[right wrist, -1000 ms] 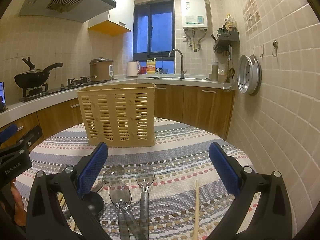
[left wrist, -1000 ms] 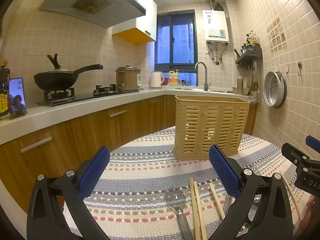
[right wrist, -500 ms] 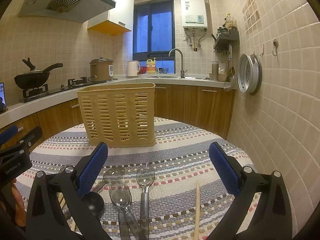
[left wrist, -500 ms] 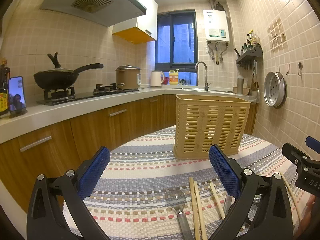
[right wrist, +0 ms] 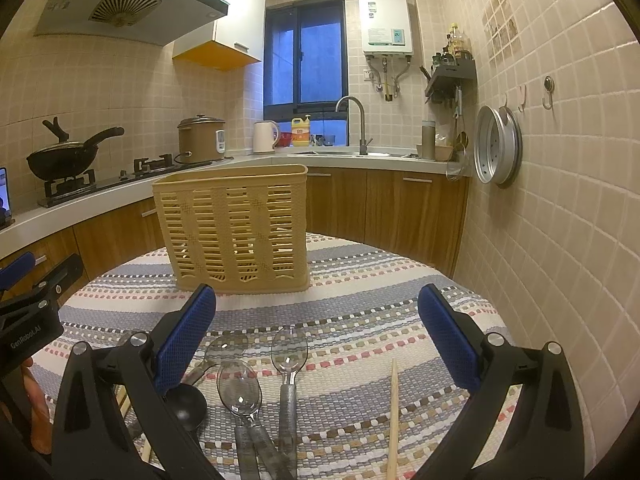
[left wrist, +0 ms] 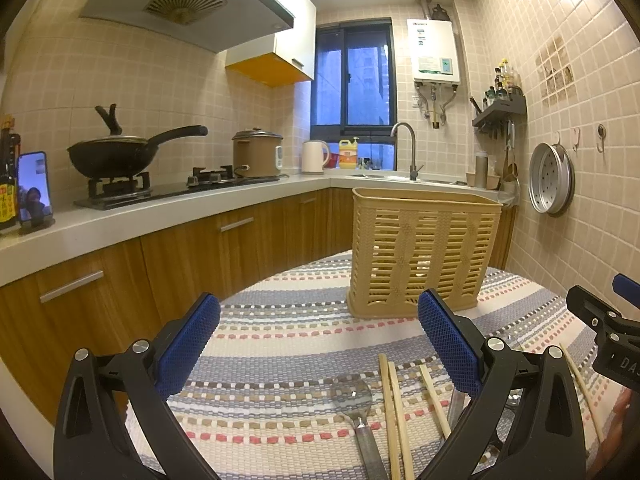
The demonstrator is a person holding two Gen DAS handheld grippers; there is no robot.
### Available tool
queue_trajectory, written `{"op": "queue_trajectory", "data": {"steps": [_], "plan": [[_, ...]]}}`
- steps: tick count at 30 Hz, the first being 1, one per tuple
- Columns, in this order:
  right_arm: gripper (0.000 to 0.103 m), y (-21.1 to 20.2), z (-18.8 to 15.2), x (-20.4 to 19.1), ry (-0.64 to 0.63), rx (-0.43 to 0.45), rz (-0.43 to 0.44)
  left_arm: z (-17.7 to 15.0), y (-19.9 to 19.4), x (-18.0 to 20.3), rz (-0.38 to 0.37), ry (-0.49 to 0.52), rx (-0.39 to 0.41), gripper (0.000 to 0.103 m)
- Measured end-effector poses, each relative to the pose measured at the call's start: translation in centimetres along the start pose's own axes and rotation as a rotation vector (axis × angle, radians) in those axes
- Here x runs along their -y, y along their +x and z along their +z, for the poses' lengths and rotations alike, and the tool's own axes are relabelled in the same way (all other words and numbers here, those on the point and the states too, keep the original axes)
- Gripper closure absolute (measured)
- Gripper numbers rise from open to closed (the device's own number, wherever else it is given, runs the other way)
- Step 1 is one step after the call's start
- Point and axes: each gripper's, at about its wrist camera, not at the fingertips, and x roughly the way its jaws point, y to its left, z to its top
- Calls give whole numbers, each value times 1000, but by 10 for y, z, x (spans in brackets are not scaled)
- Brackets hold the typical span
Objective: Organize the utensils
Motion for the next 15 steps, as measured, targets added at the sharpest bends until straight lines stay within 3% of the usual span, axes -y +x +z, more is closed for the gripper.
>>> {"op": "queue_trajectory", "data": {"steps": [15], "plan": [[7,-2,1,5,19,-7,-5,0,0,-1,-1,-1,-1,7]]}}
